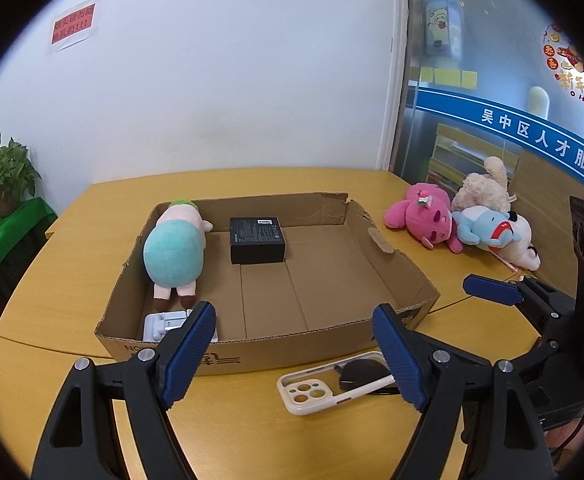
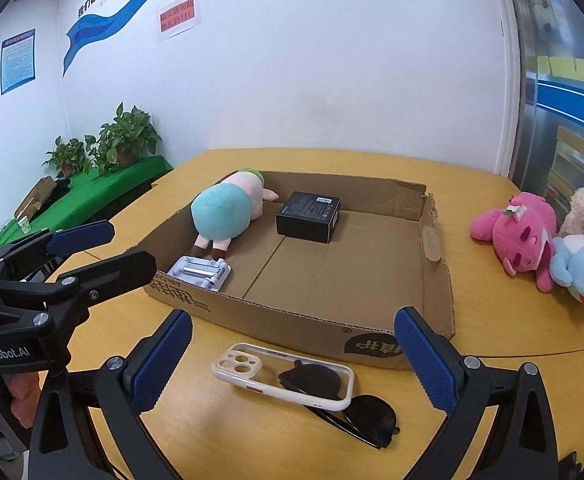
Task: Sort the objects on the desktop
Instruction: 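Move both tools to the clear phone case and close around its rim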
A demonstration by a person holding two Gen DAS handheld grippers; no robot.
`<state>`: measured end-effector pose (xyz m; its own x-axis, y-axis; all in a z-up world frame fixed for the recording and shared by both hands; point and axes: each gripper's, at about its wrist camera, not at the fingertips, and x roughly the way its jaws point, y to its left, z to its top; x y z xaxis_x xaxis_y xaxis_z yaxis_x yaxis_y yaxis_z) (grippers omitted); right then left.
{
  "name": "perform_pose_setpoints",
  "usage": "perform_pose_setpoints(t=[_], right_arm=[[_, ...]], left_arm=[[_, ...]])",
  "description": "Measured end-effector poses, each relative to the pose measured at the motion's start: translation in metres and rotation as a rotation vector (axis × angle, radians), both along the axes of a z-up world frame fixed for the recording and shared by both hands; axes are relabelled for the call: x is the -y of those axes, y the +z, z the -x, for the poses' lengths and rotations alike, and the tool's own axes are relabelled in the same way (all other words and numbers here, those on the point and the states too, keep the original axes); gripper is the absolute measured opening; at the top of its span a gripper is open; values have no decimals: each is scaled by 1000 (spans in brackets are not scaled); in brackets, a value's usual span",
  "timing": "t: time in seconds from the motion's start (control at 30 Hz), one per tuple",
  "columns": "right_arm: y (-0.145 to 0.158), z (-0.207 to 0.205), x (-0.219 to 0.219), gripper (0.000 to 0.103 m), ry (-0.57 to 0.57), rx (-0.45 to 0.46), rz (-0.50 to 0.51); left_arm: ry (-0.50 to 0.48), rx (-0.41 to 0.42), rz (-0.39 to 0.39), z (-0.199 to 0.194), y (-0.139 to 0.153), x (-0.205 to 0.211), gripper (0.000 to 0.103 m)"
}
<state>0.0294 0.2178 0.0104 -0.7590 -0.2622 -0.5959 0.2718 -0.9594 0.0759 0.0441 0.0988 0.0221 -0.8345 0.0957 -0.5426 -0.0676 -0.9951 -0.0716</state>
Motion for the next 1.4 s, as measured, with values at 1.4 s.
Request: perform_pose_setpoints(t=[1.4], right_arm=[[-130,79,-26,103,217,466,244]], left_arm=[[-189,498,-407,88,-144,27,79]])
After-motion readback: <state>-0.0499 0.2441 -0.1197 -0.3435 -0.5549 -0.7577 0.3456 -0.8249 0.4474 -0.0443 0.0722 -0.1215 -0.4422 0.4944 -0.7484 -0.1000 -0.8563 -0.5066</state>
